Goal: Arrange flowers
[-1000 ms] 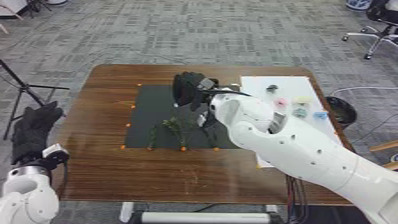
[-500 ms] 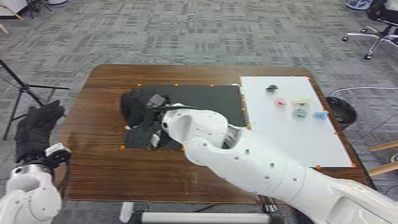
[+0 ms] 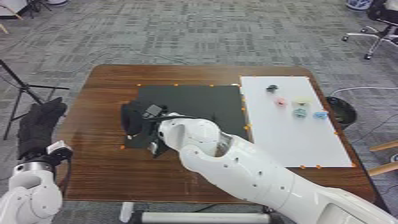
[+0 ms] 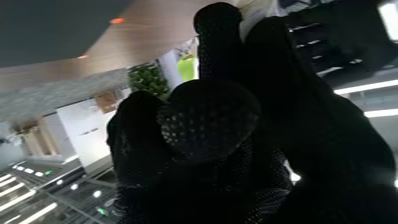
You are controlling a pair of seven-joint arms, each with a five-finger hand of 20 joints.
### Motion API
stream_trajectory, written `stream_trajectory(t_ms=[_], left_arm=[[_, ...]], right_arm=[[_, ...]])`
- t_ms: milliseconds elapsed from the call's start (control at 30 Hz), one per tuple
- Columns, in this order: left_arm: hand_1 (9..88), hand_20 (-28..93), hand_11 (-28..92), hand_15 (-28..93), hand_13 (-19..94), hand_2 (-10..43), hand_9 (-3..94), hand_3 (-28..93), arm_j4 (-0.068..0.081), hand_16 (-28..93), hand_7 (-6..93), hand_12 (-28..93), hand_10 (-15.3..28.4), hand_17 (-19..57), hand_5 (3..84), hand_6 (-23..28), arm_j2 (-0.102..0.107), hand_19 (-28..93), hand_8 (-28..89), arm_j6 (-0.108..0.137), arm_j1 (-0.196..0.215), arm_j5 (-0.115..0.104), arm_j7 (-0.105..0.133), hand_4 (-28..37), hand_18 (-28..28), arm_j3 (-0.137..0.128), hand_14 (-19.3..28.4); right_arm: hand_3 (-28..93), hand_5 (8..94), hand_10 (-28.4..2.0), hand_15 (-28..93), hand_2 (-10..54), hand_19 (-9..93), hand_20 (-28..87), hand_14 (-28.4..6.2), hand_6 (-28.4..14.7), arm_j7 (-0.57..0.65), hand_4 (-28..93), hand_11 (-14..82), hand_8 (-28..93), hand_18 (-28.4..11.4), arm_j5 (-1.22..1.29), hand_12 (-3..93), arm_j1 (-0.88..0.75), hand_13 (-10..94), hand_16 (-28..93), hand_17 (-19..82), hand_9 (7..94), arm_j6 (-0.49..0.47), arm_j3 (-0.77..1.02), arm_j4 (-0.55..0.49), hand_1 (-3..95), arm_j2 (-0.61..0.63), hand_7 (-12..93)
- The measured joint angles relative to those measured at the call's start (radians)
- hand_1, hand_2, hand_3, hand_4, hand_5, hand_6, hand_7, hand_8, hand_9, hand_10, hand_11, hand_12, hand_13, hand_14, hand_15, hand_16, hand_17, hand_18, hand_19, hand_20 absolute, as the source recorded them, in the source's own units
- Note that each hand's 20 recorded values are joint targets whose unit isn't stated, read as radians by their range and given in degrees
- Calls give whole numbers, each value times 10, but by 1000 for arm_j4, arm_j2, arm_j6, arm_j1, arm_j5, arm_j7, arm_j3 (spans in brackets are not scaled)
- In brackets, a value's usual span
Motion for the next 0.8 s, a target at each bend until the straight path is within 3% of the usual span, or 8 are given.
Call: stream_trajectory(t_ms=[467,800], left_arm=[[147,160,187,159,381,277,508,665,44,30,175,173,117,61,527,-5,1,66,-71,-59,-40,7,2,-283,94,4,140],[147,160,185,162,381,255,509,673,47,31,169,171,123,60,528,2,2,69,-73,-68,-44,10,2,-283,96,4,148]], right_arm=[[616,734,-109,492,-82,932,523,-6,-14,13,-129,66,103,-115,-52,207,-23,909,417,597,826,-41,19,34,563,-5,160],[611,691,-122,494,-82,932,504,-12,-17,19,-113,108,99,-121,-34,141,-36,889,402,576,736,-130,41,20,535,-7,145]])
